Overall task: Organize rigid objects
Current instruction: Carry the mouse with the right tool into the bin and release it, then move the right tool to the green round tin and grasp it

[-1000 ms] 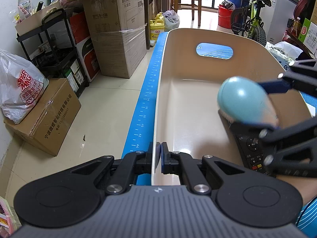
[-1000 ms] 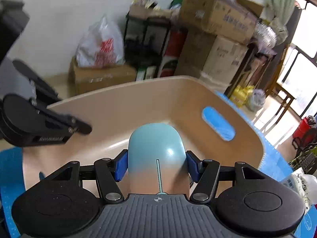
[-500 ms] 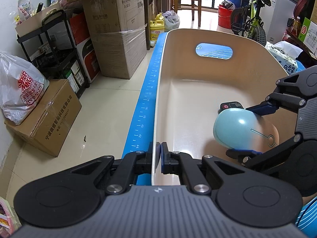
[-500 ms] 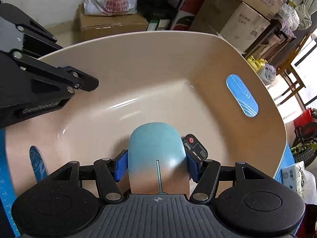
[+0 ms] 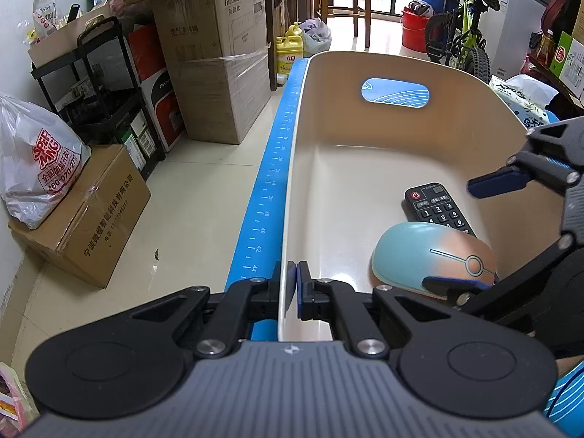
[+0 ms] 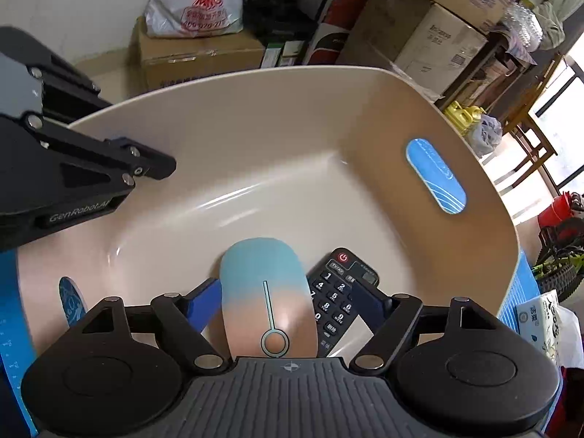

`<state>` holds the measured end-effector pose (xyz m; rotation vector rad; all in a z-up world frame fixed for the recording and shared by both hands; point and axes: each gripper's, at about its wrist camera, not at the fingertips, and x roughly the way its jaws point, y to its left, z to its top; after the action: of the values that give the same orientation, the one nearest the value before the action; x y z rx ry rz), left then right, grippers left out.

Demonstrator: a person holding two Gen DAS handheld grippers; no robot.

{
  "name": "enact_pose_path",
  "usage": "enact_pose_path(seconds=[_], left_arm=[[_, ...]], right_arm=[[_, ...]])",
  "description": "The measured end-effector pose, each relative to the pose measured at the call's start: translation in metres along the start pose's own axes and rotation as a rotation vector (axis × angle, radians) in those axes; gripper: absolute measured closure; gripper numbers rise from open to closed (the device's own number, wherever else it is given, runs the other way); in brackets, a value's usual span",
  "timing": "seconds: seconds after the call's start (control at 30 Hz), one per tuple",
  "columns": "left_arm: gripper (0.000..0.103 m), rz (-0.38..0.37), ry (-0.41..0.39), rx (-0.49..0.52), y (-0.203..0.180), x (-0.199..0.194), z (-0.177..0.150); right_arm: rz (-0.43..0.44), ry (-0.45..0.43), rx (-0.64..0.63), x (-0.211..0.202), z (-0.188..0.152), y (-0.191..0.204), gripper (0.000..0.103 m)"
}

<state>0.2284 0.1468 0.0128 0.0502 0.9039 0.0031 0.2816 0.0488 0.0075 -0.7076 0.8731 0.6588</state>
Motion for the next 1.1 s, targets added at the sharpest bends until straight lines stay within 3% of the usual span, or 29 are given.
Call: enact_pose_path(seconds=[0.43,0.63,0.83,1.1], left_arm=[[0.097,0.003,0.0,0.0,0.0,0.0,-0.001],[0.097,0.0,-0.001,-0.001,-0.001,0.0,-0.002],[0.096,0.001,-0.001,-0.001,-0.001,-0.001,-0.002],[0.096,0.001,-0.001,-0.001,-0.002,-0.001,-0.002]], right_arm=[[-0.109,-0.147,0.126,-0.062,-0.029,-0.028,0.016],[-0.192,-0.213,0.245,-0.099,-0.07,-0.063,0.012],[-0.279,-0.167,0.397,-0.107,-0.133,-0.104,0.012],[-0.286,-0.1,0.538,-0.086,-0.21,-0.122,0.012]])
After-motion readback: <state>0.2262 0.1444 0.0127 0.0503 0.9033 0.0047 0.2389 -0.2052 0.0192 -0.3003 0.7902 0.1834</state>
